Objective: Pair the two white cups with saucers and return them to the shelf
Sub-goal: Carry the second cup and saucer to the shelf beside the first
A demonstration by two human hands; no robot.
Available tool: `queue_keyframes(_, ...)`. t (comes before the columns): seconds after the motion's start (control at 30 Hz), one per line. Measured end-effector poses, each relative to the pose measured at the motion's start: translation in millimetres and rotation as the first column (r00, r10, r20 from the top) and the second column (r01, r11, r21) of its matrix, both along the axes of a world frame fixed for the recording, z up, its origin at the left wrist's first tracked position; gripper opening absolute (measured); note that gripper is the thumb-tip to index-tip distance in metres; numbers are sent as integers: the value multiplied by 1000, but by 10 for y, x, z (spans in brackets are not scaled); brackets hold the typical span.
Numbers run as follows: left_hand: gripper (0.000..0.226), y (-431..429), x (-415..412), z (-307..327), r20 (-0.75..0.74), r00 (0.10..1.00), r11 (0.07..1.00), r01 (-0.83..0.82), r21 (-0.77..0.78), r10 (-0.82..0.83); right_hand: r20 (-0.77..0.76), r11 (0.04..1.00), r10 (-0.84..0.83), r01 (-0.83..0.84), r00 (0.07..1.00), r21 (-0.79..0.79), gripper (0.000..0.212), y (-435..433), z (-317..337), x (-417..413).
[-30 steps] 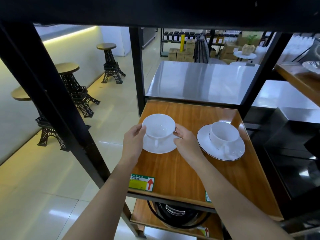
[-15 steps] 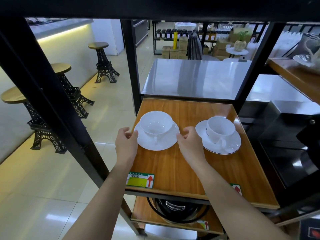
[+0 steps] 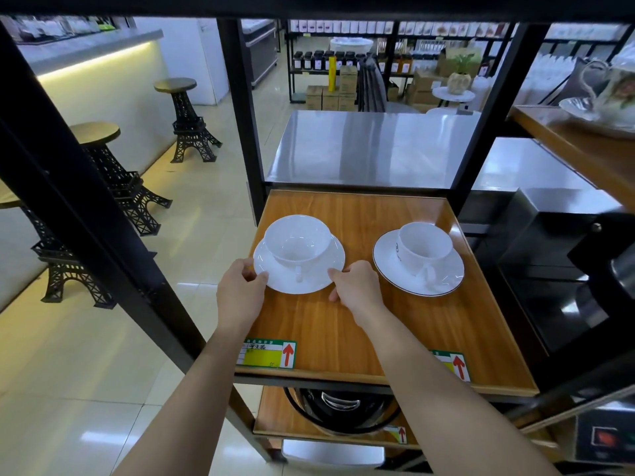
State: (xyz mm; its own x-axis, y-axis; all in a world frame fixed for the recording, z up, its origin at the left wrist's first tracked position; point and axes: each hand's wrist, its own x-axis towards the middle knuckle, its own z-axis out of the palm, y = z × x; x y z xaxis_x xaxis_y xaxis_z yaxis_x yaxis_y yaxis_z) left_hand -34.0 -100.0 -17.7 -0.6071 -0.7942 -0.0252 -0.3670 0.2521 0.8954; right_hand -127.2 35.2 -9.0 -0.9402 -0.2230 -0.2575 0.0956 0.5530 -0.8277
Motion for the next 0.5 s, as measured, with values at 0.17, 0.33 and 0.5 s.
queue_keyframes(0.17,27,13,18,-19,6,999,999,39,-23,-39,89,998,-9,14,996,-55,16,49,9,-16)
queue_keyframes(0.33,23,24,1,-63,50,996,992,80,-93,-76,122,992,-44,58,992,-110,11,102,22,-19)
queue_keyframes(0.5,26,24,-9,-116,50,995,982,96,-164,-89,131,985,-87,105,988,-140,12,134,11,-19)
